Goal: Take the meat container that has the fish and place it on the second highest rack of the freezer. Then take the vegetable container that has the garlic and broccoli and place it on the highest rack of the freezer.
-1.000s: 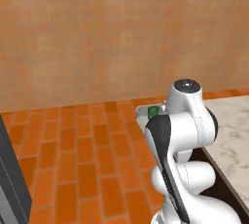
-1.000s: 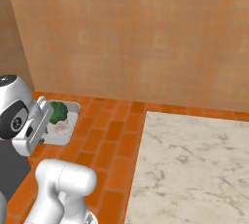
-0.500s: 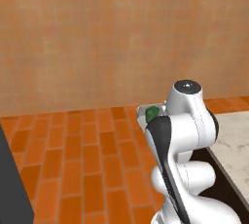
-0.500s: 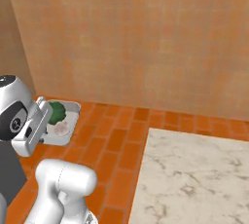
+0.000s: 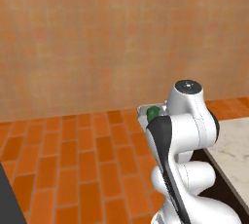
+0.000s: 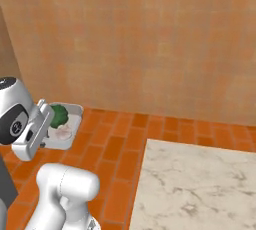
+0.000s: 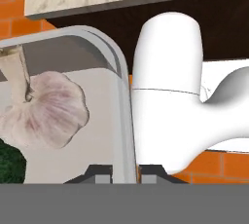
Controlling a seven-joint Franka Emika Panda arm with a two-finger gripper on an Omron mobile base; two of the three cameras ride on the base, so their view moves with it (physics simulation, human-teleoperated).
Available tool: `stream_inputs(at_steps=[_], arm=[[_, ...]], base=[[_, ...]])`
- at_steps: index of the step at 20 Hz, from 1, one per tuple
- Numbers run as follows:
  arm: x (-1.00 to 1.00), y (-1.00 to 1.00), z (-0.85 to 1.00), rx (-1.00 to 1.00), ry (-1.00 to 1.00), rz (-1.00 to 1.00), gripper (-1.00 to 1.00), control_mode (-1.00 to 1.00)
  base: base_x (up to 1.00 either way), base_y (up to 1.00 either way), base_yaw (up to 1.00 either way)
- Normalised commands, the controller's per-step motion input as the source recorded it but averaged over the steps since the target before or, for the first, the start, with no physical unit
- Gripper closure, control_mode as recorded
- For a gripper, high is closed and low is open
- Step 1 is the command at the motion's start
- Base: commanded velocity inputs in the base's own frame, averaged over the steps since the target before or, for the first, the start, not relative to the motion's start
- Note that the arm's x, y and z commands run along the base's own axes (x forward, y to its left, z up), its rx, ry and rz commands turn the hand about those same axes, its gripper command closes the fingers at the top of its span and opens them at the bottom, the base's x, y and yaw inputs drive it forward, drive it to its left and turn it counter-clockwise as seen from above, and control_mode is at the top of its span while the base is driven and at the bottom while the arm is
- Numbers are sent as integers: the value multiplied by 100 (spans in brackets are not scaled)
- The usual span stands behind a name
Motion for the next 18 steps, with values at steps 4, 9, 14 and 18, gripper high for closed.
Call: stream_inputs(at_steps=[4, 9, 14, 18], arm=[[0, 0, 0, 0, 0, 0, 100, 100], [0, 0, 0, 0, 0, 0, 100, 100], [0, 0, 0, 0, 0, 0, 100, 100], [0, 0, 0, 0, 0, 0, 100, 100]], base=[[94, 16, 19], [100, -11, 5], [71, 1, 34], [1, 18, 93]])
